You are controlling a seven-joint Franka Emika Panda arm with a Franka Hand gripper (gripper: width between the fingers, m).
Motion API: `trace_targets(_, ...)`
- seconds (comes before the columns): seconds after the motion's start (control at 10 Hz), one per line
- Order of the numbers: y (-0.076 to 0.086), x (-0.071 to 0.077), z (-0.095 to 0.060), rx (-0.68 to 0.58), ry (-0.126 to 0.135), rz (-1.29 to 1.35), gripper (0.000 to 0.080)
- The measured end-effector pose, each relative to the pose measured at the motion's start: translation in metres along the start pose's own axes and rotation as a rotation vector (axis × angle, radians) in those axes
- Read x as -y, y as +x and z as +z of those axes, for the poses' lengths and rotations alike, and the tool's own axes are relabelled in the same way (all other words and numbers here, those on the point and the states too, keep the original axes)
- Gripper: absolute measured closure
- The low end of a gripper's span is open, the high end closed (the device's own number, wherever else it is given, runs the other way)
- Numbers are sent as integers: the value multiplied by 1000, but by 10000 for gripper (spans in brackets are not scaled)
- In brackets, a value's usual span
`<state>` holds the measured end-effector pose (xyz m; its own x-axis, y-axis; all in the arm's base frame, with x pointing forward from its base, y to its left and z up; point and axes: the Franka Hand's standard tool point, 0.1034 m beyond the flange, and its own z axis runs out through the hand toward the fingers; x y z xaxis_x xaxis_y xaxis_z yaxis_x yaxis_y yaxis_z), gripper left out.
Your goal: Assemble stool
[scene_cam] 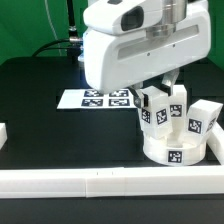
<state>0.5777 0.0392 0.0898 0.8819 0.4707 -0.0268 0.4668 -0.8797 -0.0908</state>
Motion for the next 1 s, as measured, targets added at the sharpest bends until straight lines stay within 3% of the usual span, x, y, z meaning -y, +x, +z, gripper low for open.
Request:
trace_targets(0.3, 0, 5, 0, -45, -15, 306, 464)
trace_targets(0.5, 7, 10, 1, -91, -3, 611, 464)
trace_targets(1.0, 9, 11, 1, -99, 16, 907, 463)
